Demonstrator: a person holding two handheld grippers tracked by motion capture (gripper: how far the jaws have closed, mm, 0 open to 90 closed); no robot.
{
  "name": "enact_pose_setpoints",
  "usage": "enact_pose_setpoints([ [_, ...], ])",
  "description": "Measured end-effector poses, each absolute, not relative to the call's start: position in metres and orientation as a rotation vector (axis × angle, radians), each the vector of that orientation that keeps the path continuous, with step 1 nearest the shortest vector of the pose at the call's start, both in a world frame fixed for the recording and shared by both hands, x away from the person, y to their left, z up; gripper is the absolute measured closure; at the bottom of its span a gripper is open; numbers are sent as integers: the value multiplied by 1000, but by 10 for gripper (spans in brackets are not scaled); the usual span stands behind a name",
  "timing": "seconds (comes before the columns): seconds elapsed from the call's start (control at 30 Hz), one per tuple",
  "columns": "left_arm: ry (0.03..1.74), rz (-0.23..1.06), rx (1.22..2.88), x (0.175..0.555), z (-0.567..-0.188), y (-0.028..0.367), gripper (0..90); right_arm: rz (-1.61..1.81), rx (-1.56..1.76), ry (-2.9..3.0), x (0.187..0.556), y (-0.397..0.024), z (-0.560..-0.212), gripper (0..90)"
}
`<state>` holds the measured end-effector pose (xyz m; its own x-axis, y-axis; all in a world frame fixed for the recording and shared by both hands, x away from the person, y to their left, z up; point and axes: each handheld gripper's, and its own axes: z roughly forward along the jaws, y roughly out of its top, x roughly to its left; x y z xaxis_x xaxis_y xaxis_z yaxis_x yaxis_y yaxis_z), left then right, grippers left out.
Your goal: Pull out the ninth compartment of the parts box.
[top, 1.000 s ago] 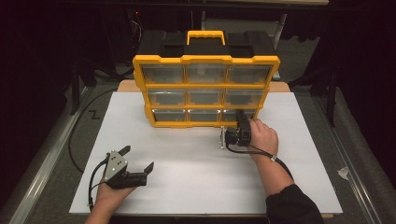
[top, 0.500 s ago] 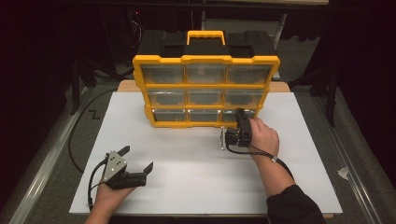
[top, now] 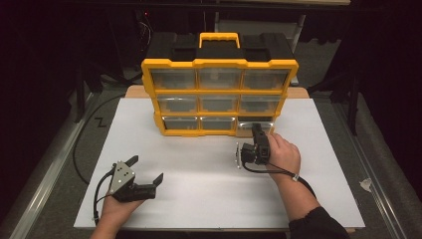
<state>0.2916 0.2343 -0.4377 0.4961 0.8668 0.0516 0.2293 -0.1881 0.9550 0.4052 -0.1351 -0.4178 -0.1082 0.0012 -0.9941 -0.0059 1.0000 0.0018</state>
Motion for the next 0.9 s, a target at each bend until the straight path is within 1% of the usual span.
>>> enact_pose_setpoints([
  [0.33, 944, 765, 1696, 291, -438, 235, 1, 21, 5, 1685, 389, -139, -418, 802],
  [0.47, 946, 765, 1695, 292, -438, 235, 1, 11, -7, 1685, 386, -138, -418, 715],
  [0.57, 944, 765, 1693, 291, -437, 235, 1, 22, -3, 1687, 387, -138, -417, 580],
  [0.7, 943, 767, 1688, 292, -437, 236, 1, 26, 10, 1703, 388, -137, -415, 484],
  [0.77, 943, 768, 1689, 292, -438, 236, 1, 11, 17, 1713, 391, -136, -415, 463],
  [0.9, 940, 766, 1684, 291, -437, 235, 1, -9, 13, 1729, 395, -135, -414, 470],
])
